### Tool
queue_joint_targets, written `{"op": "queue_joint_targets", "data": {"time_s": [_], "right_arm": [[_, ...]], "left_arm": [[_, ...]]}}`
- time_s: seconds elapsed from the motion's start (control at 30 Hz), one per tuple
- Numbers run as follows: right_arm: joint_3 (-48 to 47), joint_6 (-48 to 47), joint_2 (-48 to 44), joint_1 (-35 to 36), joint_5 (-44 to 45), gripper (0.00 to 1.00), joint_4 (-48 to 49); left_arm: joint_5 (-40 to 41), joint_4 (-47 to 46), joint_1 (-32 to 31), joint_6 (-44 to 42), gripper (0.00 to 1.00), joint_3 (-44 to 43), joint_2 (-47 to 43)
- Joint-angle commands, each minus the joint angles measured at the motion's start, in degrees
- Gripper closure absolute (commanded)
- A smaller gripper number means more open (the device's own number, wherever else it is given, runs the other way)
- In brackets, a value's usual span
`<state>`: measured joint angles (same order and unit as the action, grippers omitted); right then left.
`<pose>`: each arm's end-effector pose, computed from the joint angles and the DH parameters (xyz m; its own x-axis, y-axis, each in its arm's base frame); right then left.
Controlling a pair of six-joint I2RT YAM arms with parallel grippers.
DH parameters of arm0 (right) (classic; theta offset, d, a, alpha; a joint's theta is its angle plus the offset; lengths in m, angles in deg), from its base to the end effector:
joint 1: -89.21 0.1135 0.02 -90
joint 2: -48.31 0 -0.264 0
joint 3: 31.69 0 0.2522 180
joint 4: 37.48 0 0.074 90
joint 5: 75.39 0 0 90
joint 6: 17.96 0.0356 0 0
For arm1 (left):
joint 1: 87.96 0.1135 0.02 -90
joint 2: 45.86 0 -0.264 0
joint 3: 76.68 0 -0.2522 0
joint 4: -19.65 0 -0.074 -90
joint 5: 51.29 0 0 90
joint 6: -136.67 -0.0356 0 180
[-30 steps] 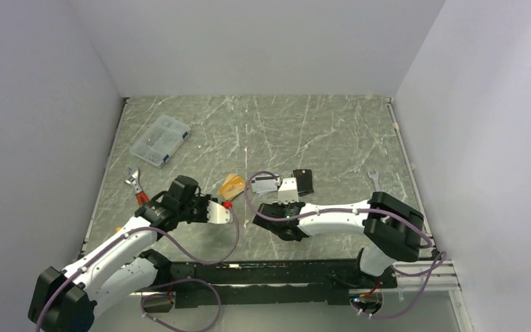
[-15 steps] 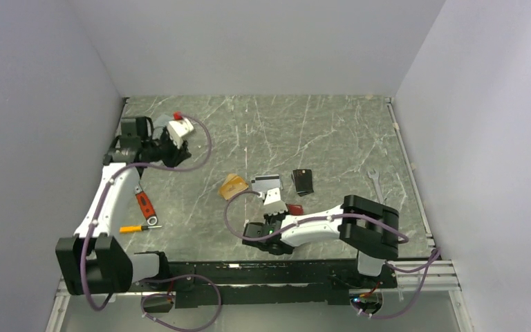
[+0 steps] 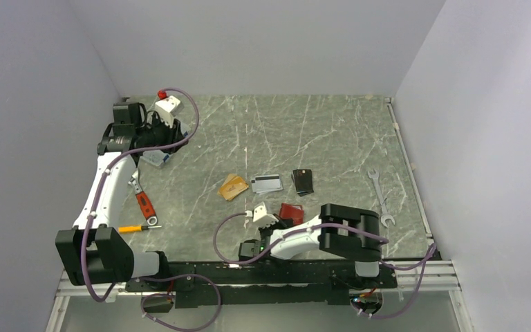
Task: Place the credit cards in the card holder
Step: Move the card holder to the center of the board.
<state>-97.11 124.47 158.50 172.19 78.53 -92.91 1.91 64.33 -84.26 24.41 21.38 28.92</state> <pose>0.0653 0.2683 0.0954 -0.4346 -0.6781 -0.5927 -0.1826 0.7107 -0.6794 0.2830 -0.0031 0.3372 -0.4024 0.2779 -0.8722 0.6212 0.7828 -0.0372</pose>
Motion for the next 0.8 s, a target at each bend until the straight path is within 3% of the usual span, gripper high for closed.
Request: {"op": "queue_joint_targets", "data": {"time_s": [0.0,0.13,0.23,0.47,0.63,0.77], "right_arm": [[8.16,5.15,2.2,0.93,-52.93,1.0,16.86],[8.76,1.24,-2.67,-1.41,-52.51,0.7,20.14],[8.75,-2.12,-4.91,-3.1,-53.37,0.59,22.96],[11.73,-4.89,-9.27,-5.54,-55.16,0.52,28.48],[9.14,-5.46,-12.98,-6.38,-52.23,0.48,24.79],[3.26,-9.26,-20.77,-11.35,-49.34,0.43,17.83]], "left_arm": [[2.12,0.55,-0.81,3.43,0.67,-2.79,-0.46],[4.94,2.37,-2.89,3.32,0.67,-5.09,0.19],[6.01,2.22,-3.31,3.31,0.67,-5.08,-0.38],[7.96,3.25,-5.47,2.24,0.66,-5.47,-2.28],[7.68,3.3,-5.92,2.39,0.65,-5.16,-2.31],[6.76,3.8,-7.13,4.03,0.65,-5.72,-0.87]]}}
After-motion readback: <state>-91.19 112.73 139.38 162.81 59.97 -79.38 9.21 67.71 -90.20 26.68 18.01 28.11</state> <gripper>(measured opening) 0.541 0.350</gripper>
